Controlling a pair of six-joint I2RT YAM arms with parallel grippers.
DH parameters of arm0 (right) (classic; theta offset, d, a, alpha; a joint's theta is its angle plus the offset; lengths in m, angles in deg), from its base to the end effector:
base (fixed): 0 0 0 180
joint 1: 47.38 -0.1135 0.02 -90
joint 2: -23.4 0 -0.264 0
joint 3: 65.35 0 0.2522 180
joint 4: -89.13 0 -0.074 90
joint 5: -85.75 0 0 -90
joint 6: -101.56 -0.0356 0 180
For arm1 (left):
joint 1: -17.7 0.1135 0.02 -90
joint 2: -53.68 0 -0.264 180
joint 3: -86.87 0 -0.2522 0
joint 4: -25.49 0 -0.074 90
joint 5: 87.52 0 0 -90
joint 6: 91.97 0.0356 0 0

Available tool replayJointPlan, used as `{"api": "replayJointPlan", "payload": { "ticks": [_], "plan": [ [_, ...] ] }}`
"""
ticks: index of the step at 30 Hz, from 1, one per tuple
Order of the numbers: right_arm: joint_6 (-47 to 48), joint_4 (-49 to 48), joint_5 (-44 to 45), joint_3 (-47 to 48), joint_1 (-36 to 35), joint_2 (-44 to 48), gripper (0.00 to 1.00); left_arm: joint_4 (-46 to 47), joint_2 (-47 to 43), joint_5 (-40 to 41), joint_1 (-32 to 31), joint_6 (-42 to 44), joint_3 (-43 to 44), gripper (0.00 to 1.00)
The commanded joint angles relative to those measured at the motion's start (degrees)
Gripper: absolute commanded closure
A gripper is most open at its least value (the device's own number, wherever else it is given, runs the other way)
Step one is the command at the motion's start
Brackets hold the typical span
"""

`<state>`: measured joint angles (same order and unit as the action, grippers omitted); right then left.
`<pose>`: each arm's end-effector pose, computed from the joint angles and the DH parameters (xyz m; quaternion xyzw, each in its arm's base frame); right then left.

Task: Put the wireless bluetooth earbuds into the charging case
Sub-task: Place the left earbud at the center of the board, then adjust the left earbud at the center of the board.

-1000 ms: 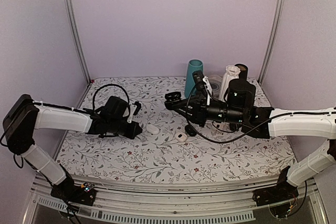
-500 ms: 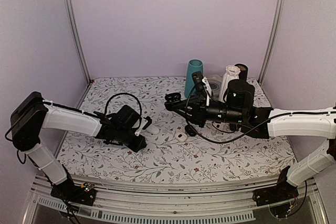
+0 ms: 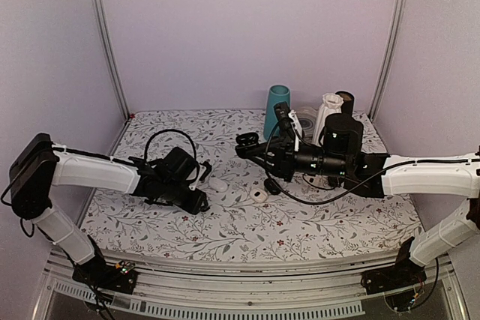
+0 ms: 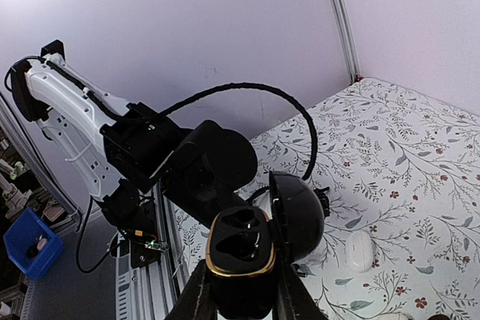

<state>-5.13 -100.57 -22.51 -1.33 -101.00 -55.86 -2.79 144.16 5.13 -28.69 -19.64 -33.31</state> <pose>0.1817 0.2654 0.2962 -0.3327 0.6597 0.4782 0.4749 0.2051 -0.2130 0.1550 0.2329 0.9347 -0.1231 0.2387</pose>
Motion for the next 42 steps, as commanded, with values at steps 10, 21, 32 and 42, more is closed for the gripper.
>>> {"api": "replayJointPlan", "payload": {
  "ticks": [10, 21, 32, 42],
  "plan": [
    [0.6, -0.3, 0.2, -0.1, 0.4, -1.0, 0.97, -1.9, -6.6, -2.3, -0.7, -25.8, -1.5, 0.74],
    [1.3, -0.4, 0.3, -0.9, 0.5, -0.3, 0.97, 5.8, -5.4, -2.7, -2.6, -39.6, -4.6, 0.66],
    [1.3, -0.5, 0.4, -1.2, 0.4, 0.2, 0.97, 7.5, -1.4, -0.9, -3.5, -40.0, -3.2, 0.60],
    [1.3, -0.3, 0.9, -1.5, 0.5, 1.2, 0.97, 3.9, 3.9, 2.2, -4.5, -35.1, 5.0, 0.58]
  ]
}}
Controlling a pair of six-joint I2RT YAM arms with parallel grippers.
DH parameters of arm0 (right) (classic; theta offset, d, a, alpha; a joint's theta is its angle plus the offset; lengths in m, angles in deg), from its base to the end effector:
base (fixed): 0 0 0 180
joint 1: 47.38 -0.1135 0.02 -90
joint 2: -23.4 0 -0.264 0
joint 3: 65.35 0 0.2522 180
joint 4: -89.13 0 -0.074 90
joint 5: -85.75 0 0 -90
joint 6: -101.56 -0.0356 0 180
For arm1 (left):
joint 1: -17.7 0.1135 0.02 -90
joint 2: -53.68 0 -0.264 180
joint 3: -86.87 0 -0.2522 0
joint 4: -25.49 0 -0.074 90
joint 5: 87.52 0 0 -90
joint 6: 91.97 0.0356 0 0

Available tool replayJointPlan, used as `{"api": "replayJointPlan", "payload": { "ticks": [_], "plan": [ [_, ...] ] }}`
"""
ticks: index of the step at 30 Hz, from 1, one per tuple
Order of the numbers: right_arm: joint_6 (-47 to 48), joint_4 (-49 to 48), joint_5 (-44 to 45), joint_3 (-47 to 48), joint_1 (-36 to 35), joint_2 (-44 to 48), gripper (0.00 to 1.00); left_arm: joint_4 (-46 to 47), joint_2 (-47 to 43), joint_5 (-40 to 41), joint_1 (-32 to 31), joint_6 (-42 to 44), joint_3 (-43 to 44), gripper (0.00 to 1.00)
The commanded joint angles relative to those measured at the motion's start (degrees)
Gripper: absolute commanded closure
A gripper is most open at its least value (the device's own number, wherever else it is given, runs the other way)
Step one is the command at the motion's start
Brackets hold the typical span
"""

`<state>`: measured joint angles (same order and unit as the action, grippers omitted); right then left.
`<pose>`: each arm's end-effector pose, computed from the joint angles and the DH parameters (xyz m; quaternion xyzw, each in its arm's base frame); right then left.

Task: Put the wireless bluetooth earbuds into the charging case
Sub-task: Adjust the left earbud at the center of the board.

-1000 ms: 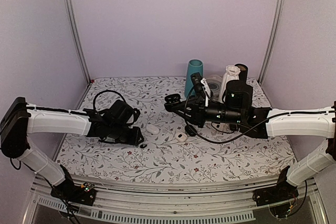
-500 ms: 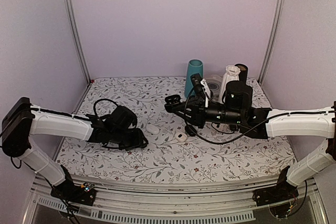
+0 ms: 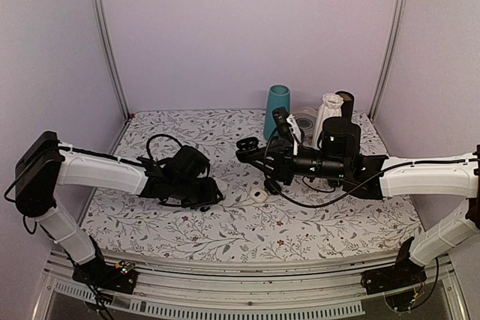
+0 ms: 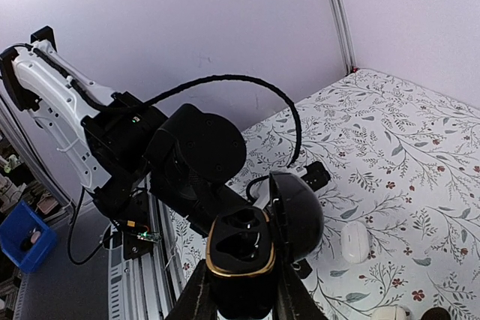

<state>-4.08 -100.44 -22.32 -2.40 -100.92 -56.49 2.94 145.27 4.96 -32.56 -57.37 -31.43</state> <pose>0.1824 0.2654 0.2861 -0.3389 0.6679 0.4672 0.4698 0.2011 -0.2395 0.1649 -0.0494 0.9453 -0.2441 0.2108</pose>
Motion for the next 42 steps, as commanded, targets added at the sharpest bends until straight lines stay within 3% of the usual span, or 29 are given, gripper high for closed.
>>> {"api": "replayJointPlan", "payload": {
  "ticks": [1, 10, 19, 42],
  "plan": [
    [0.3, -0.5, 0.7, -0.5, 0.3, 2.0, 0.97, -2.2, 3.8, 2.8, -0.7, 2.7, 3.8, 0.58],
    [0.3, 0.0, 1.6, -1.2, 0.4, 3.2, 0.97, -4.4, 8.5, 7.8, -0.3, 3.1, 6.5, 0.58],
    [0.2, 0.2, 1.5, -1.2, 0.4, 3.1, 0.97, -4.6, 12.0, 4.9, -0.3, 6.1, 7.8, 0.58],
    [-0.2, -0.3, 0.6, -0.5, 0.4, 1.4, 0.97, -7.4, 4.6, 0.5, -2.7, 6.6, 1.0, 0.59]
  ]
}}
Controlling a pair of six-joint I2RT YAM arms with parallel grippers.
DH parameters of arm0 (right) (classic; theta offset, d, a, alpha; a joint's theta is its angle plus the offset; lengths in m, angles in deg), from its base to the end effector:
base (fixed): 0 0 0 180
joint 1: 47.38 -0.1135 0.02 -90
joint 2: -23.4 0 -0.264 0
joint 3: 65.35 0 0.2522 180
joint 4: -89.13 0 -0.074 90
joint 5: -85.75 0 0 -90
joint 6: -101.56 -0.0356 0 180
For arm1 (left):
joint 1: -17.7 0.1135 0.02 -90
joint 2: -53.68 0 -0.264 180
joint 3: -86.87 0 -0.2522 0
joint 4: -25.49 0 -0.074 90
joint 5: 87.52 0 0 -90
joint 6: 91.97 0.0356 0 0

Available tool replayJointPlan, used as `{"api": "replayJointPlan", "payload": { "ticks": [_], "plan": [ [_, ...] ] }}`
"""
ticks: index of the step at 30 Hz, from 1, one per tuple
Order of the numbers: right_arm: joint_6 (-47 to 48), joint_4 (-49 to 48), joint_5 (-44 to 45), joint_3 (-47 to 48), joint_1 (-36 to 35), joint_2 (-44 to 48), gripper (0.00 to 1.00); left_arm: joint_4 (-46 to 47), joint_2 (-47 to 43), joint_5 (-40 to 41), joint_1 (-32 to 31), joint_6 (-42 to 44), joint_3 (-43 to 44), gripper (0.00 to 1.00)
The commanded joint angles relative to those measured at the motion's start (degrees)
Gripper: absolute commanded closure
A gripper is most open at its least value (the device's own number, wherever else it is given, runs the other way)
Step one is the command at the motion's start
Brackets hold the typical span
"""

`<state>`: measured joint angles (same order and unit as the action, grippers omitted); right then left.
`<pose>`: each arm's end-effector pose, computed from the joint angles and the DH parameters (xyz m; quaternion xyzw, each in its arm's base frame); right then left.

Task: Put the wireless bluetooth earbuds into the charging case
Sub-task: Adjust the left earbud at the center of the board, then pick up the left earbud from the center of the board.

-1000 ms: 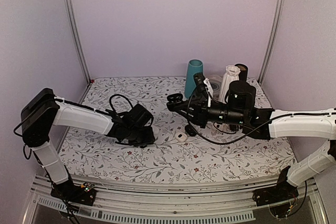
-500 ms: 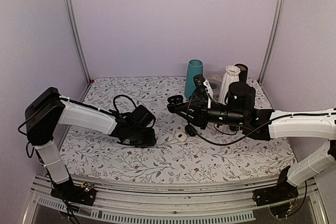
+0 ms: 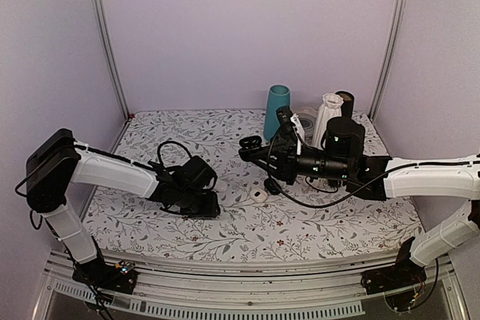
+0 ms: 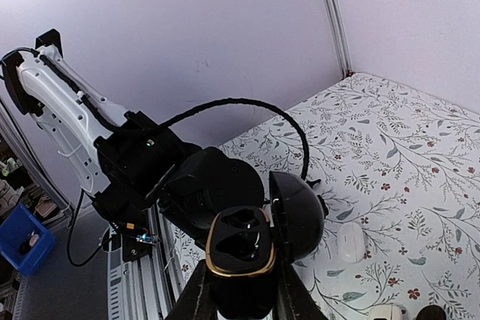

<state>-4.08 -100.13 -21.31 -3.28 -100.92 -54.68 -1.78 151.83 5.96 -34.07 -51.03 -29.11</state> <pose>0.1789 0.2597 0.2896 -0.3332 0.6672 0.4642 0.4778 0.1989 -0.2490 0.1372 0.0154 0.9685 -0.1715 0.1800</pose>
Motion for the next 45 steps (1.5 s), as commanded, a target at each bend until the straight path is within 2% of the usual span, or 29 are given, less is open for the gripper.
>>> {"api": "replayJointPlan", "payload": {
  "ticks": [1, 14, 21, 33, 45],
  "plan": [
    [-0.3, -0.6, -0.4, 0.3, 0.3, -0.5, 0.97, -3.0, -2.3, -0.2, -1.2, 0.2, -1.6, 0.59],
    [-0.3, -0.6, -0.5, 0.6, 0.4, -1.0, 0.97, -5.2, -7.8, 1.4, -1.2, 4.0, 2.7, 0.58],
    [-0.6, -0.6, -0.5, 0.1, 0.4, -1.0, 0.97, -7.8, -8.7, 5.1, 1.5, 5.1, 1.0, 0.58],
    [-0.6, -0.5, -1.0, 0.5, 0.4, -1.3, 0.97, -9.4, -2.7, 9.9, 2.1, 8.5, 0.4, 0.59],
    [-0.6, -0.2, -1.2, 0.6, 0.4, -1.5, 0.97, -9.0, 1.7, 10.7, 2.0, 10.7, 3.0, 0.62]
  ]
}}
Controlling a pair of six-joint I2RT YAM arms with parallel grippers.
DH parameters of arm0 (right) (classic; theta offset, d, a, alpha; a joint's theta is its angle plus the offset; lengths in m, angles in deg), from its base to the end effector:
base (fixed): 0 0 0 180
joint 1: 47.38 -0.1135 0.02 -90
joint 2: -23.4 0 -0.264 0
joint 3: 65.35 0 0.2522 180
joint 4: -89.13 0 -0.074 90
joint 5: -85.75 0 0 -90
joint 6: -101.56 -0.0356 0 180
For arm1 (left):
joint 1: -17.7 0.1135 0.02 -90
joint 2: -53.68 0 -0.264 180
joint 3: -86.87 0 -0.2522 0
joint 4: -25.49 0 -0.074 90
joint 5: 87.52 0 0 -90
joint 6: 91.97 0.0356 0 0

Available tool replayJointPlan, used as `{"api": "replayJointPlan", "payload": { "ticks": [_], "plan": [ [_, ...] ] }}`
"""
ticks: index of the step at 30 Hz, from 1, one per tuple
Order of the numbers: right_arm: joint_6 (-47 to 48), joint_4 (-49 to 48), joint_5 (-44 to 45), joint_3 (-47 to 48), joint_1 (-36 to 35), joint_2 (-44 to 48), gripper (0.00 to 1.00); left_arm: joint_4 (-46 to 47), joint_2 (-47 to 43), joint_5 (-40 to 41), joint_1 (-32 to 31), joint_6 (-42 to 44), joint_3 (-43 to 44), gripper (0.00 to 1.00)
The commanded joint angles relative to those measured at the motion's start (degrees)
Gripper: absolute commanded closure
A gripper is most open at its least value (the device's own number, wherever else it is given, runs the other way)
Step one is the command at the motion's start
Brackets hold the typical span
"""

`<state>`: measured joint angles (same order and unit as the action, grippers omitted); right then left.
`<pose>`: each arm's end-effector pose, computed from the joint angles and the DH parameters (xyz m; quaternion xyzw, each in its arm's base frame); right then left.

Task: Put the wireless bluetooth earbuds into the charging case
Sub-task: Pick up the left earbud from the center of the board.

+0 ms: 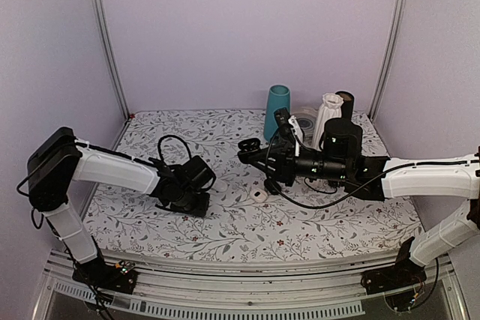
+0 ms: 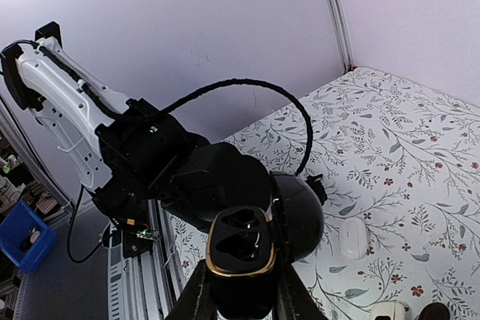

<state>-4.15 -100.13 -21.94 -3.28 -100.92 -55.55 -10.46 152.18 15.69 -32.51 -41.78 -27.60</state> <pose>0.1801 0.2619 0.2851 -0.3368 0.6706 0.4650 0.4697 0.2044 -0.2328 0.1360 0.0676 0.9745 -0.0486 0.2084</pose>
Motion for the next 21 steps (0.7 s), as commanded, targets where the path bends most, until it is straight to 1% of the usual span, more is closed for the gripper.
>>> {"api": "replayJointPlan", "payload": {
  "ticks": [1, 14, 17, 21],
  "plan": [
    [-0.6, -0.1, -0.6, 0.7, 0.4, -0.7, 0.97, -0.2, 1.4, 0.9, 0.4, 1.6, 1.6, 0.62],
    [-0.4, -0.1, -1.0, 1.2, 0.3, -1.4, 0.97, -1.8, 0.6, 0.5, 0.0, 1.6, 1.9, 0.68],
    [-0.4, 0.0, -1.1, 1.4, 0.3, -1.6, 0.97, -1.9, 0.7, 0.1, -0.3, 1.8, 1.9, 0.72],
    [-0.4, 0.0, -1.1, 1.3, 0.3, -1.6, 0.97, -2.1, 0.8, 0.0, -0.7, 1.7, 2.0, 0.73]
  ]
}}
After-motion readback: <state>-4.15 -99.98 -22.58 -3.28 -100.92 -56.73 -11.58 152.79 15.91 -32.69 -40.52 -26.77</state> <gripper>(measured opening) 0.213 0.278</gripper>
